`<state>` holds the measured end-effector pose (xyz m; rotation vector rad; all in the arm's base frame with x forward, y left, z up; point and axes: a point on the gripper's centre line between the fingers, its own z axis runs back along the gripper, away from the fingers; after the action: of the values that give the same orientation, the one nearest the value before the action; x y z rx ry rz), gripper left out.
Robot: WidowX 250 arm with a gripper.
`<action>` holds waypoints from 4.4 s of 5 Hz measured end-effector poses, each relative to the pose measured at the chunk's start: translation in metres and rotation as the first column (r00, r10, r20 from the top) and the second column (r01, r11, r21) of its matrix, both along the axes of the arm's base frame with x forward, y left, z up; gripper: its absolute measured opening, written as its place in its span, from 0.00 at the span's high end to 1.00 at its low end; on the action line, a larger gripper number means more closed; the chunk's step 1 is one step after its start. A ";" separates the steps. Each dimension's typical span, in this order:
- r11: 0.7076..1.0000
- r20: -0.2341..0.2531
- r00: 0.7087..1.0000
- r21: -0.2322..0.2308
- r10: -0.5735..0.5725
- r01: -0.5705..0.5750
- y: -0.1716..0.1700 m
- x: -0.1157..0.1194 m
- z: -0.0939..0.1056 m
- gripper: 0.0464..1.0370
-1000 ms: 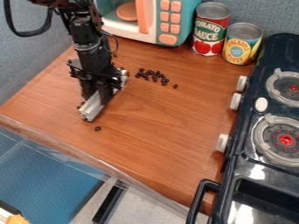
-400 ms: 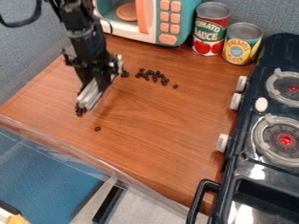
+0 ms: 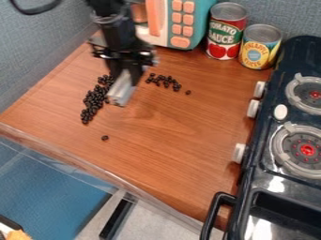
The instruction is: Sweep into pile
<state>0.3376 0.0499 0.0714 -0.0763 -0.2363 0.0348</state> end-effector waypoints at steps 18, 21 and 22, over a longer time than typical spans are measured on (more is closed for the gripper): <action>0.849 -0.122 0.842 0.019 0.526 -0.528 0.045 0.031 -0.054 0.68; 0.833 -0.122 0.824 0.051 0.553 -0.551 0.073 0.012 -0.052 0.68; 0.816 -0.129 0.806 0.063 0.578 -0.575 0.085 0.002 -0.051 0.68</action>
<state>0.3394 0.1345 0.0205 0.0225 -0.1085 0.6494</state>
